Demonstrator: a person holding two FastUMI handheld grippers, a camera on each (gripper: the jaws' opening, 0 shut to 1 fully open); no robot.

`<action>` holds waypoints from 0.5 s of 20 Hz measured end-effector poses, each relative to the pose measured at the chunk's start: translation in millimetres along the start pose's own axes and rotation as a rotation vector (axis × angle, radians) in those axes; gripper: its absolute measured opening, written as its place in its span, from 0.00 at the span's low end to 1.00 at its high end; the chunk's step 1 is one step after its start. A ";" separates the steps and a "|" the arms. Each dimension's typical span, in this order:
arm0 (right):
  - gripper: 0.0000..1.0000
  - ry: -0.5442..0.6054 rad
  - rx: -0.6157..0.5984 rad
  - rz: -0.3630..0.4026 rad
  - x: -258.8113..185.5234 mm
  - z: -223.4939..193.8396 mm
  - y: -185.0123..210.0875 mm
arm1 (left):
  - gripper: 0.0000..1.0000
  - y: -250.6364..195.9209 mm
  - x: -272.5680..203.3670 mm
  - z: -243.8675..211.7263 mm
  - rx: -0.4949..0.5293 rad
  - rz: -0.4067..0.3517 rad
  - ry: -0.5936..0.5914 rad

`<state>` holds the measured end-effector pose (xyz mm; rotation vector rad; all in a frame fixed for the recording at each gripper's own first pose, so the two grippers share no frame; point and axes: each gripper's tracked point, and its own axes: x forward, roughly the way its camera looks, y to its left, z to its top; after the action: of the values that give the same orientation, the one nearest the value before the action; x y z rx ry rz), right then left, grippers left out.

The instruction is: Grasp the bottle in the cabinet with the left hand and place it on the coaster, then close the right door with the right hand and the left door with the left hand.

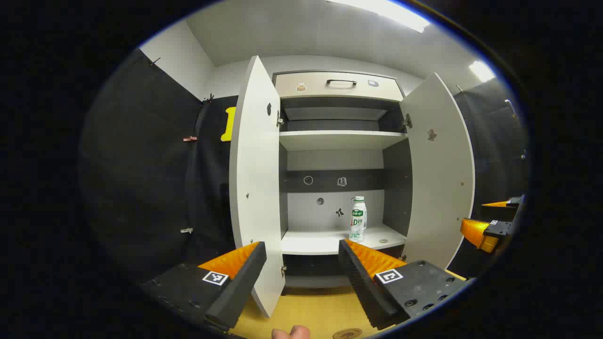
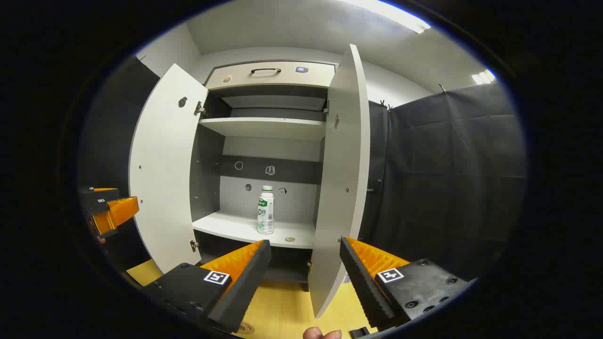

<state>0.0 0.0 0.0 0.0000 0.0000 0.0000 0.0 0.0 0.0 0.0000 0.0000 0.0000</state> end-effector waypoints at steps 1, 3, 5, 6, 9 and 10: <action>0.97 -0.003 0.005 0.000 1.1 -0.3 -1.4 | 0.98 -1.1 1.3 1.3 0.003 -0.002 0.000; 0.97 -0.005 0.013 -0.005 2.7 -0.6 -4.4 | 0.98 -3.5 3.7 3.3 0.016 -0.008 -0.004; 0.97 0.002 0.015 -0.006 3.6 -2.7 -6.6 | 0.98 -4.1 5.2 5.0 0.027 -0.008 -0.007; 0.97 0.005 0.017 -0.007 3.9 -3.3 -7.0 | 0.98 -4.5 5.1 5.5 0.032 -0.007 -0.008; 0.97 0.000 0.019 -0.009 4.5 -1.9 -6.7 | 0.98 -5.6 6.5 7.0 0.039 -0.007 -0.007; 0.97 -0.004 0.021 -0.008 4.9 -0.6 -5.3 | 0.98 -6.5 6.8 6.5 0.039 -0.010 -0.007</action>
<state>4.9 -5.3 -0.6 0.0205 -0.0035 -0.0081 6.8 -6.5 6.5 0.0395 -0.0070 -0.0105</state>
